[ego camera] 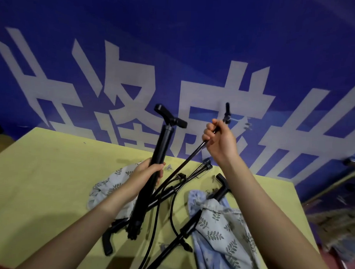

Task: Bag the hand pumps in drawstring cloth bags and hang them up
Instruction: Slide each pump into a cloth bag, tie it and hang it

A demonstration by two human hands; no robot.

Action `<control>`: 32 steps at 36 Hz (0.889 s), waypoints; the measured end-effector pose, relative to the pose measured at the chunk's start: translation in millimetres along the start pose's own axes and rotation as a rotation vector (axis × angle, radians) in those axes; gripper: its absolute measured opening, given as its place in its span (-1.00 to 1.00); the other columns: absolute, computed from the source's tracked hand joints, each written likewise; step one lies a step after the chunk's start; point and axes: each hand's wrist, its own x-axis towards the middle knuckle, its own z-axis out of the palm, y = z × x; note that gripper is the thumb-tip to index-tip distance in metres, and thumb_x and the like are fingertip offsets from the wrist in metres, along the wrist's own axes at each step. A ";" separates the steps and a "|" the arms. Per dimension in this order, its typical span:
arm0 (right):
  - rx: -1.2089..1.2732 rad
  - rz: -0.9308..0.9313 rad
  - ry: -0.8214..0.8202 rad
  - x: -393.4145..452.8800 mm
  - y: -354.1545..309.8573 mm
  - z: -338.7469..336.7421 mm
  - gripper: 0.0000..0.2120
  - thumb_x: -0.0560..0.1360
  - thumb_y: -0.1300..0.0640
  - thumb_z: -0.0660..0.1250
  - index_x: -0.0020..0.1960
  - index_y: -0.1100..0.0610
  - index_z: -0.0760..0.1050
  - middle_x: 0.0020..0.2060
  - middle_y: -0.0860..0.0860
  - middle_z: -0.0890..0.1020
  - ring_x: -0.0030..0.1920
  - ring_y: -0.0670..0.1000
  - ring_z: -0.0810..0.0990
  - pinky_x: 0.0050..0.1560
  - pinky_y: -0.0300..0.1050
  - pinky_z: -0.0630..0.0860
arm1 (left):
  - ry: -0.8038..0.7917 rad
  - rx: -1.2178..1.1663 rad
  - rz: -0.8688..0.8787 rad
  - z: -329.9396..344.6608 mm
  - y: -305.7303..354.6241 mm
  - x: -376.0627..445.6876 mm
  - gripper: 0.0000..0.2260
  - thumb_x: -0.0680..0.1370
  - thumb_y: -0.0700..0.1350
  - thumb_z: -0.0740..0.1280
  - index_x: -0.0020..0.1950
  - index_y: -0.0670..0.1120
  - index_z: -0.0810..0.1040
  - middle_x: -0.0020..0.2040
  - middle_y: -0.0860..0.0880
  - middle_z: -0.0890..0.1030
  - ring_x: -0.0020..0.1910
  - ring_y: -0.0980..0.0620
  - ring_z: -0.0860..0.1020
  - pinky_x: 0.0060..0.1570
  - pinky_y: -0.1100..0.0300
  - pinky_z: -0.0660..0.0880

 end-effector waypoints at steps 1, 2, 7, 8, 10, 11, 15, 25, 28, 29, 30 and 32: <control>-0.060 -0.019 -0.014 0.5 -4.7 -1.2 -0.72 0.68 0.12 -0.01 -0.14 0.15 0.34 -0.45 -0.02 0.39 -0.53 -0.10 0.29 -0.49 -0.27 0.32 | -0.022 0.006 -0.016 1.3 -1.5 -1.7 -0.84 0.61 -0.15 0.24 0.13 -0.18 0.52 -0.32 -0.04 0.54 -0.35 -0.01 0.46 -0.30 0.16 0.40; -0.146 -0.037 -0.028 0.7 -7.7 -2.7 -0.71 0.68 0.11 0.00 -0.15 0.15 0.36 -0.46 -0.02 0.41 -0.51 -0.08 0.33 -0.46 -0.25 0.35 | -0.038 0.018 -0.026 3.3 -3.3 -3.0 -0.81 0.62 -0.10 0.23 0.15 -0.16 0.53 -0.32 -0.03 0.54 -0.36 0.00 0.47 -0.31 0.17 0.40; -0.690 -0.108 0.030 -7.9 -12.0 -16.0 -0.65 0.67 0.02 0.05 -0.16 0.12 0.48 -0.41 -0.05 0.50 -0.43 -0.10 0.41 -0.36 -0.24 0.35 | -0.066 0.237 -0.060 18.8 -10.5 -6.7 -0.75 0.63 0.07 0.20 0.18 0.02 0.57 -0.23 0.04 0.60 -0.29 0.12 0.56 -0.27 0.28 0.45; -0.762 -0.123 0.049 -10.0 -13.6 -20.8 -0.65 0.67 0.01 0.06 -0.15 0.11 0.49 -0.39 -0.05 0.49 -0.46 -0.12 0.37 -0.40 -0.26 0.30 | -0.098 0.243 -0.078 22.3 -12.4 -7.2 -0.76 0.62 0.07 0.20 0.18 0.04 0.57 -0.19 0.02 0.61 -0.26 0.10 0.57 -0.25 0.27 0.46; -0.808 -0.137 0.063 -13.7 -15.8 -29.3 -0.68 0.66 0.01 0.09 -0.12 0.12 0.51 -0.35 -0.03 0.45 -0.50 -0.14 0.29 -0.47 -0.28 0.24 | -0.177 0.183 -0.121 28.3 -15.8 -9.0 -0.79 0.63 0.02 0.21 0.17 0.00 0.55 -0.24 -0.03 0.59 -0.31 0.06 0.54 -0.29 0.24 0.45; -0.828 -0.145 0.072 -15.8 -17.1 -33.0 -0.70 0.66 0.01 0.11 -0.10 0.12 0.52 -0.34 -0.01 0.43 -0.50 -0.14 0.28 -0.46 -0.27 0.24 | -0.212 0.148 -0.144 31.3 -16.7 -9.9 -0.79 0.63 0.00 0.21 0.17 -0.04 0.54 -0.28 -0.04 0.57 -0.36 0.05 0.51 -0.34 0.23 0.44; -0.982 -0.201 0.142 -23.8 -23.5 -45.9 -0.71 0.63 -0.03 0.18 -0.09 0.11 0.57 -0.30 0.04 0.41 -0.38 -0.08 0.36 -0.26 -0.21 0.38 | -0.333 0.135 -0.204 40.1 -20.3 -10.5 -0.77 0.65 -0.02 0.18 0.09 -0.13 0.55 -0.37 -0.03 0.52 -0.43 0.05 0.46 -0.41 0.23 0.39; -0.857 -0.235 0.206 -37.6 -31.9 -72.4 -0.71 0.62 0.00 0.19 -0.15 0.17 0.48 -0.37 0.05 0.44 -0.40 -0.08 0.44 -0.27 -0.27 0.45 | -0.483 0.179 -0.202 55.2 -23.3 -8.0 -0.53 0.49 0.29 0.15 0.03 -0.09 0.52 -0.38 0.00 0.52 -0.45 0.04 0.46 -0.38 0.20 0.43; -0.815 -0.259 0.227 -41.0 -33.6 -74.6 -0.71 0.63 0.03 0.19 -0.19 0.17 0.46 -0.40 0.03 0.42 -0.47 -0.14 0.42 -0.36 -0.36 0.42 | -0.521 0.126 -0.212 59.2 -23.1 -9.2 -0.55 0.50 0.27 0.16 0.03 -0.11 0.50 -0.39 0.00 0.49 -0.44 0.04 0.43 -0.39 0.22 0.41; -0.799 -0.264 0.230 -42.0 -34.2 -75.1 -0.70 0.63 0.03 0.19 -0.20 0.17 0.45 -0.41 0.02 0.42 -0.48 -0.15 0.42 -0.37 -0.37 0.42 | -0.529 0.110 -0.216 60.1 -23.2 -9.6 -0.54 0.51 0.26 0.17 0.04 -0.12 0.49 -0.39 -0.01 0.49 -0.44 0.03 0.43 -0.39 0.22 0.41; -0.788 -0.265 0.228 -42.5 -34.5 -75.4 -0.70 0.63 0.03 0.19 -0.20 0.17 0.45 -0.42 0.01 0.42 -0.48 -0.15 0.42 -0.37 -0.37 0.42 | -0.534 0.099 -0.218 60.6 -23.4 -9.9 -0.53 0.52 0.27 0.19 0.05 -0.14 0.48 -0.39 -0.01 0.49 -0.44 0.03 0.43 -0.39 0.21 0.41; -0.796 -0.262 0.225 -43.1 -35.5 -77.0 -0.69 0.63 0.03 0.20 -0.21 0.17 0.46 -0.41 0.01 0.43 -0.46 -0.13 0.42 -0.33 -0.33 0.43 | -0.545 0.094 -0.205 61.3 -24.6 -10.4 -0.50 0.51 0.29 0.26 0.07 -0.15 0.46 -0.39 -0.01 0.49 -0.45 0.03 0.43 -0.40 0.21 0.41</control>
